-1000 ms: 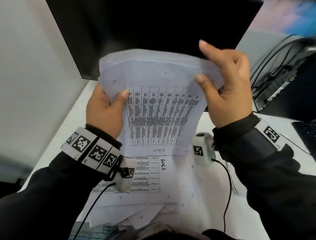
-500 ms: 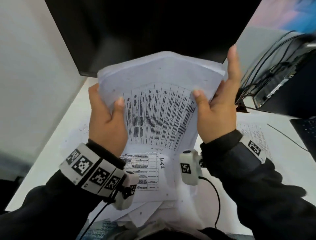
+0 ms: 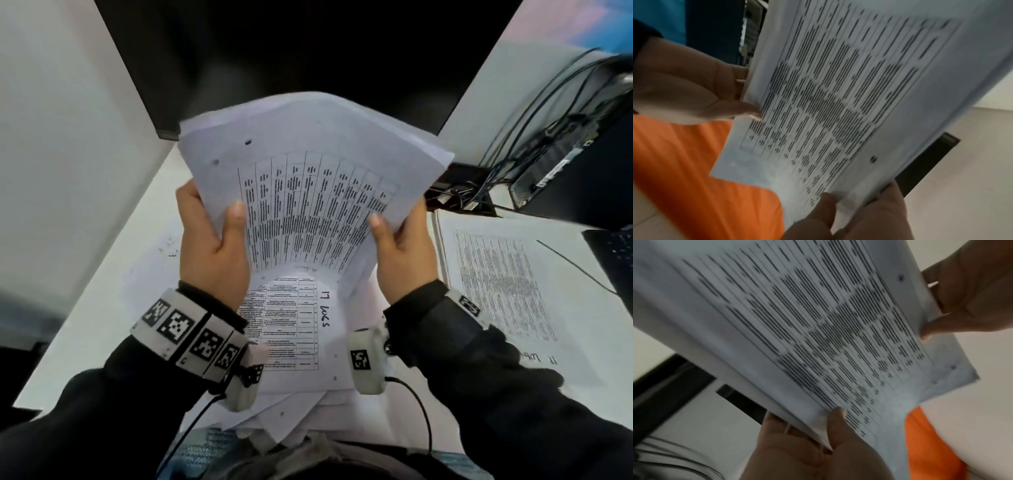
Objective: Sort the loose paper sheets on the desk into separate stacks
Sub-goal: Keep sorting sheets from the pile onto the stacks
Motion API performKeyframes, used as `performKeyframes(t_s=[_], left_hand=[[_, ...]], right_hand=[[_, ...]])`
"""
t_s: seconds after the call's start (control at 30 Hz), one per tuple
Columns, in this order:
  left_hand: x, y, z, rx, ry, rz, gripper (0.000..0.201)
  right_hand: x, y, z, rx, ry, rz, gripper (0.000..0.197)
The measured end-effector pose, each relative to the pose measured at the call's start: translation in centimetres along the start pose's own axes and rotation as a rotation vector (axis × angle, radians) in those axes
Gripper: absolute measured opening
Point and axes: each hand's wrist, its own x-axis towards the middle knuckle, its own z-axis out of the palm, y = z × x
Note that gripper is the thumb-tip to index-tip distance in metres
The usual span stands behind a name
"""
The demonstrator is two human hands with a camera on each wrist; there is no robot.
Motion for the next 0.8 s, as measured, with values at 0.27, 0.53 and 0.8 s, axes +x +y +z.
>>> performKeyframes(t_s=[0.27,0.53,0.8], left_hand=[[-0.1,-4.7,0.2,-0.088,-0.144,-0.319,0.027],[-0.5,-3.8,0.6,-0.159,-0.055,-0.3,0.012],[-0.1,-4.6,1.5,-0.071,-0.165,-0.306,0.031]], right_hand=[[1.0,3.0,1.2,-0.027,-0.038,0.236,0.045],[0.2,3.7,1.4,0.138,0.051,0.225,0.033],[0.5,4.5,2.1,0.057,-0.016,0.283,0.035]])
